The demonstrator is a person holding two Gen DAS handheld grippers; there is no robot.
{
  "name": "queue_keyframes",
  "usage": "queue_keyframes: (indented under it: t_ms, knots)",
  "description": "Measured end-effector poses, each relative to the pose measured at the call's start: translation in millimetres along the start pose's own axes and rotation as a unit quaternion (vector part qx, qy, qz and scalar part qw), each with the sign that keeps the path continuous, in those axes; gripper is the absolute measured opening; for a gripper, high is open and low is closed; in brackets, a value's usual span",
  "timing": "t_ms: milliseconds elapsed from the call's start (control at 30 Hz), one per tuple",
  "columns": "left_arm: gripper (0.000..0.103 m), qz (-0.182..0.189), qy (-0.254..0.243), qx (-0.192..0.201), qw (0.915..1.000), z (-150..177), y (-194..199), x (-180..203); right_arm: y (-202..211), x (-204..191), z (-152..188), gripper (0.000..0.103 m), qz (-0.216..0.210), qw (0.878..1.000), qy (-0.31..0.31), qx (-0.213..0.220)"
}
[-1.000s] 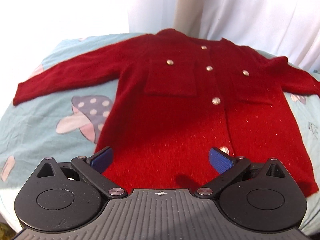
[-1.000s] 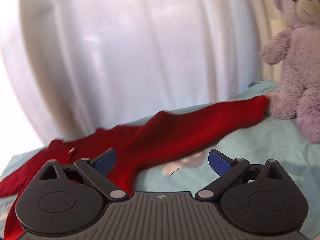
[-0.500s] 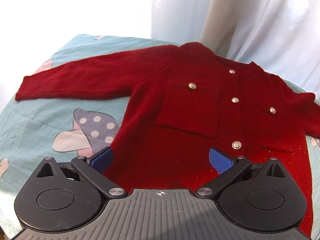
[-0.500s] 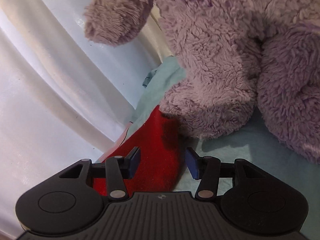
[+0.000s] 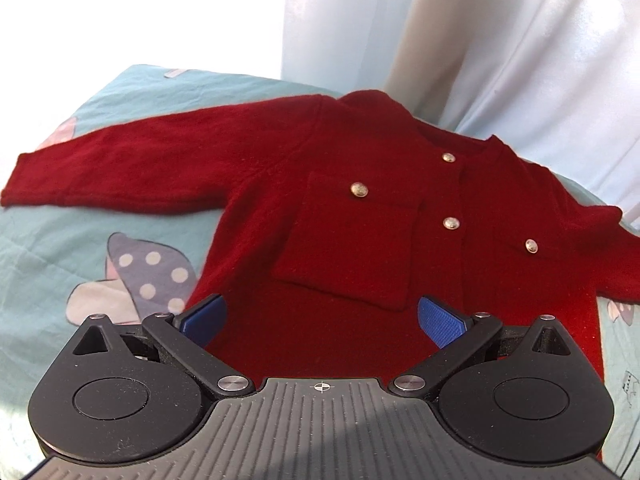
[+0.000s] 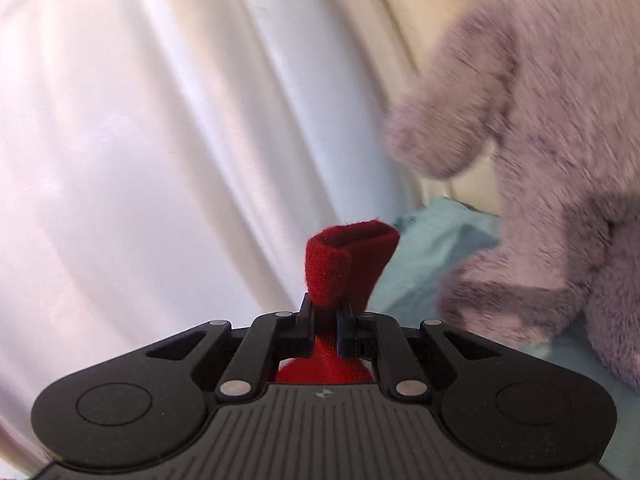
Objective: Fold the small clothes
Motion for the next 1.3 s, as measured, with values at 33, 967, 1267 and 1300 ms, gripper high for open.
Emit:
queue_keyframes:
  t_ms: [33, 967, 1267, 1300]
  knots:
    - [0.103, 0.008, -0.003, -0.003, 1.0000, -1.8, -2.3, 4.3, 14.6, -19.0, -1.3, 0.009, -0.021, 0.999, 0.021, 0.014]
    - [0.103, 0.181, -0.026, -0.022, 0.9830, -50.9, -72.4, 73.9, 129.9, -259.2, 166.6, 0.057, -0.294, 0.925, 0.219, -0.099]
    - [0.085, 0.244, 0.005, -0.123, 0.9619, -42.9, -142.9, 117.4, 118.4, -218.3, 174.5, 0.052, -0.278, 0.936, 0.163, -0.143]
    - [0.080, 0.247, 0.007, -0.135, 0.9595, -42.0, -148.8, 118.4, 118.7, -214.8, 174.7, 0.052, -0.277, 0.937, 0.159, -0.142]
Point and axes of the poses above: each gripper's, at about its wrist camera, not at the fingertips, and y roughly against the way its jaws point, x to its right, z to its underside, the point moved 2 cm from there along -y, roughly the way its jaws point, and after that the axes turned 9 degrees about y, right-handed, at the moved point
